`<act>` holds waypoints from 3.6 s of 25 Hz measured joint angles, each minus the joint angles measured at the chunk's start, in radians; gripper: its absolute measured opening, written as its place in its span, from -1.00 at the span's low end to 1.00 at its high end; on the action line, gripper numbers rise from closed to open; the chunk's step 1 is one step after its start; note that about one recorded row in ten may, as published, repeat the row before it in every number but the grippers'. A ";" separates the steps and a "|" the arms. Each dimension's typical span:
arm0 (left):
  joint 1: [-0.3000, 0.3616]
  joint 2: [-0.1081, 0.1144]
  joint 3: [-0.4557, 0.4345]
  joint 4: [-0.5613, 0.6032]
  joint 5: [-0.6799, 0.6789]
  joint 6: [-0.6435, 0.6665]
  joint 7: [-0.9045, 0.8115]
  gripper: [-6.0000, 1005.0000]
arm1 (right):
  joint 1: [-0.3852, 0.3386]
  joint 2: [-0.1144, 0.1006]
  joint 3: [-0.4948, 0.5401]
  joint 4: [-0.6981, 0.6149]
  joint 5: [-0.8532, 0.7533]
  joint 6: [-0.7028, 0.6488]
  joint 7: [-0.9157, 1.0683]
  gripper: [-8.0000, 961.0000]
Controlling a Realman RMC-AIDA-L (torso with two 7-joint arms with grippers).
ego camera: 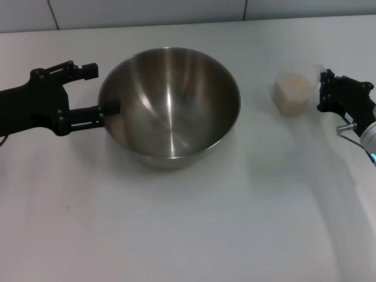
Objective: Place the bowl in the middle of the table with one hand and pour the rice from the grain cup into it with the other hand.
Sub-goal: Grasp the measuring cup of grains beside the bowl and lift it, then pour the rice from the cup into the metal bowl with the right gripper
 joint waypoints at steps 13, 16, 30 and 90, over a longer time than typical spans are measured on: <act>-0.001 -0.001 -0.017 -0.001 -0.004 0.000 0.003 0.68 | -0.001 0.000 0.006 0.005 0.000 0.000 0.002 -0.98; 0.000 -0.001 -0.017 -0.001 -0.008 0.000 0.004 0.68 | -0.001 0.000 0.007 0.006 0.000 0.000 0.002 -0.98; 0.001 0.000 -0.017 -0.001 -0.016 -0.001 0.005 0.68 | 0.004 -0.002 0.000 0.018 -0.003 0.057 0.001 -0.98; 0.026 0.000 -0.044 -0.028 -0.037 -0.024 0.014 0.68 | 0.006 -0.011 -0.004 0.054 -0.011 -0.275 0.000 -0.98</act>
